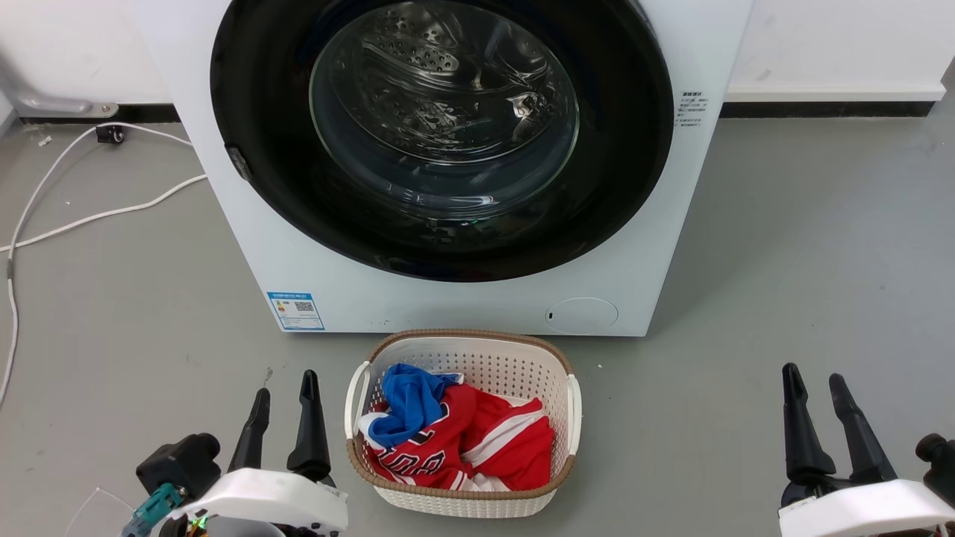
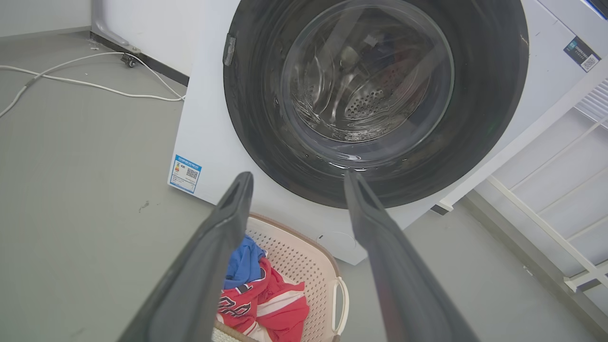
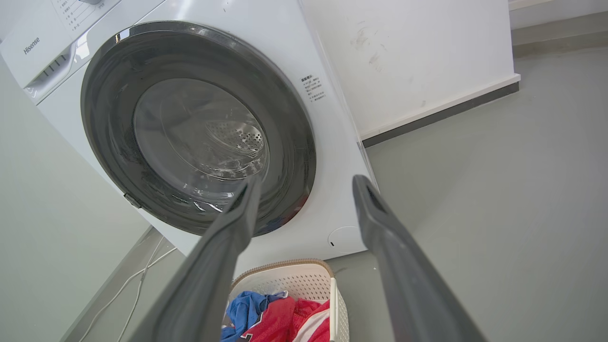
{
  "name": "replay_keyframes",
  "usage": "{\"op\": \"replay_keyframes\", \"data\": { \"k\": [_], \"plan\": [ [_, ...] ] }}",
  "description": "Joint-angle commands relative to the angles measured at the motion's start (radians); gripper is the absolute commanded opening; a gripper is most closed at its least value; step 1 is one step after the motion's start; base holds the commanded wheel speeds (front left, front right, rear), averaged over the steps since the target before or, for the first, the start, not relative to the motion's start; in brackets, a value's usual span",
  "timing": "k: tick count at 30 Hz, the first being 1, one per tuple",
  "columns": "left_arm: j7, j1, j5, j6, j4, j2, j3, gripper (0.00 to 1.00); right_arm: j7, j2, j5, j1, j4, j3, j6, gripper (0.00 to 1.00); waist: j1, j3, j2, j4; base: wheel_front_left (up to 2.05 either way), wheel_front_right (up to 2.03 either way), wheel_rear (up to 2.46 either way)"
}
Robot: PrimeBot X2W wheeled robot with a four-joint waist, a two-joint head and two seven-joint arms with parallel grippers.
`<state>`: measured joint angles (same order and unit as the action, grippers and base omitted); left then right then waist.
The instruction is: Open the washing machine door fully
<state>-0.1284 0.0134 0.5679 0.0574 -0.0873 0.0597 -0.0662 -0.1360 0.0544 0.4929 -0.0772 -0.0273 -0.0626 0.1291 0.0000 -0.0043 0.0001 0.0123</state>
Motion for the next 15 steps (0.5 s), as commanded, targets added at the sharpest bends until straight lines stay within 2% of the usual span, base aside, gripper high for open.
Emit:
{"op": "replay_keyframes", "data": {
  "k": [1,15],
  "plan": [
    [-0.011,-0.003,-0.026,0.005,0.015,0.008,-0.006,1.0,-0.008,-0.001,-0.027,-0.002,0.017,0.0,0.002,1.0,0.0,0.0,-0.0001,0.0,0.0,0.0,0.0],
    [-0.046,0.016,-0.173,0.016,0.022,0.008,-0.028,1.0,-0.043,-0.002,-0.168,-0.026,0.057,0.001,0.002,1.0,0.0,-0.003,-0.0001,0.004,0.0,0.0,0.0]
  ]
}}
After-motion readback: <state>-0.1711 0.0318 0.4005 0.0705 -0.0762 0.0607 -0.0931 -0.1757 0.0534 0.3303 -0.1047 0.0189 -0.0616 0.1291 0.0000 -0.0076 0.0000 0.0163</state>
